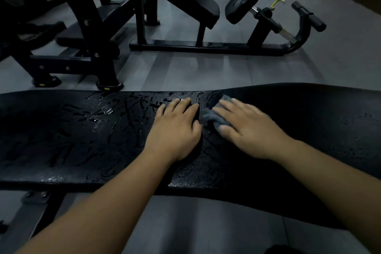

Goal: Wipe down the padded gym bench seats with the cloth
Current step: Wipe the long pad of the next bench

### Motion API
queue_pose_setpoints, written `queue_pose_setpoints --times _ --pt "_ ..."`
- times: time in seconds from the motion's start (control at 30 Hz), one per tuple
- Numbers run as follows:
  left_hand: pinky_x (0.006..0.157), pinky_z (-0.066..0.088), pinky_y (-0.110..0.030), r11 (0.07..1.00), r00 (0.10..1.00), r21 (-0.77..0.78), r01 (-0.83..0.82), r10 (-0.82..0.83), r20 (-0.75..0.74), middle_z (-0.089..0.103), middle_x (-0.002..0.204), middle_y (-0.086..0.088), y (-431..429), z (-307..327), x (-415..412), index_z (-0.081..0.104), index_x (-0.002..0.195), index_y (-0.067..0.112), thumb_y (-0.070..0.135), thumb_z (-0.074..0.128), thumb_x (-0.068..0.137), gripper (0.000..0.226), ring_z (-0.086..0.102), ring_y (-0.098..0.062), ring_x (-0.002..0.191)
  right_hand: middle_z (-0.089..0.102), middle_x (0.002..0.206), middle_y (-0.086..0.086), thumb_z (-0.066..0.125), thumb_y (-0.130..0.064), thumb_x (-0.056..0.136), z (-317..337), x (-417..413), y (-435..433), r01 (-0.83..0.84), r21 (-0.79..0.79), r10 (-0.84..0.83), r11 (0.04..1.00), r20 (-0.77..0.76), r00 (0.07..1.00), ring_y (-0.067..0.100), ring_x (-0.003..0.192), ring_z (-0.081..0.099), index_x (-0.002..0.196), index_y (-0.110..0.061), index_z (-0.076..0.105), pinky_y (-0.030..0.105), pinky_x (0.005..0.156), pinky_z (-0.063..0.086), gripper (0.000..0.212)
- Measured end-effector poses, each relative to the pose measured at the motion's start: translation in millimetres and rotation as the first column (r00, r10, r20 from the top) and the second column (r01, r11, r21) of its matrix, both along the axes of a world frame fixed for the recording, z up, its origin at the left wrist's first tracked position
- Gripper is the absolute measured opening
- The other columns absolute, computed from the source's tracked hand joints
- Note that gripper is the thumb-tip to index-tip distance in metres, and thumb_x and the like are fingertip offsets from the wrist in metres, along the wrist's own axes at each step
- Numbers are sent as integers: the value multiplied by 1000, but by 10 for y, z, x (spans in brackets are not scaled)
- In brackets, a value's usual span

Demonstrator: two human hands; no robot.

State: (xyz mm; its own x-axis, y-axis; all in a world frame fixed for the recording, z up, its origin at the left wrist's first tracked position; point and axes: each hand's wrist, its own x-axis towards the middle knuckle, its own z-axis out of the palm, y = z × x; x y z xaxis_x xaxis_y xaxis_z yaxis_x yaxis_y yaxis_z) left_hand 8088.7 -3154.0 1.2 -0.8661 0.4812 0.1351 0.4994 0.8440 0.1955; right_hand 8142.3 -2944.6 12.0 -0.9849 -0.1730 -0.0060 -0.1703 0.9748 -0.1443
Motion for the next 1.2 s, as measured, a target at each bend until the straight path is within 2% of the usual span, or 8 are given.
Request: queue_pose_setpoints --times 0.2,0.33,0.4,0.6,0.8,0.87,1.0,1.2 --pt "118 30 -35 999 998 43 24 -22 -51 45 151 5 -2 14 44 49 145 21 37 40 99 49 36 -15 141 21 165 0 28 -48 103 -63 -612 228 202 58 -199 978 -48 979 24 152 16 155 -28 27 44 121 16 56" --pt "113 37 -38 999 996 27 41 -39 -81 54 142 0 4 45 48 58 133 18 39 38 93 50 46 -20 132 12 167 -7 12 -62 92 -53 -28 -8 -83 29 84 996 -18 996 19 154 9 157 -33 21 40 122 8 72" --pt "112 38 -41 999 996 8 38 -37 -78 55 141 -3 -2 41 45 58 132 16 41 35 90 55 46 -23 132 10 166 -11 9 -68 88 8 160 145 -131 0 131 991 28 991 15 154 7 157 -36 20 38 124 9 78" --pt "114 28 -46 994 993 -27 107 -108 -54 46 147 3 335 34 66 51 137 26 48 25 86 61 38 -21 137 21 165 0 23 -56 98 -112 -612 183 216 50 -213 975 -55 975 23 153 14 156 -30 26 43 123 14 63" --pt "115 30 -41 991 991 32 127 -125 -53 48 143 0 327 -19 45 53 132 22 44 38 90 49 40 -21 135 17 166 -6 17 -58 94 -18 245 178 -6 -5 6 1000 -10 1000 17 154 10 157 -28 27 36 123 10 70" --pt "115 30 -40 989 990 35 141 -140 -21 48 141 0 352 5 38 53 132 21 44 39 91 50 40 -22 134 23 165 -3 20 -58 93 9 134 437 70 -9 -70 997 10 997 20 153 15 155 -27 32 38 122 16 70" --pt "115 28 -36 988 990 55 141 -141 -7 48 141 0 366 30 5 53 134 18 42 38 91 51 38 -20 134 25 164 3 10 -58 88 -48 -434 390 395 33 -394 918 -48 918 26 152 17 155 -23 31 43 121 18 79" --pt "118 25 -35 987 987 36 157 -156 -25 46 144 1 369 9 -13 50 137 20 43 37 91 53 36 -19 137 19 165 -7 25 -60 95 -32 445 397 15 -10 -15 1000 3 1000 14 153 12 156 -28 31 37 124 13 68"
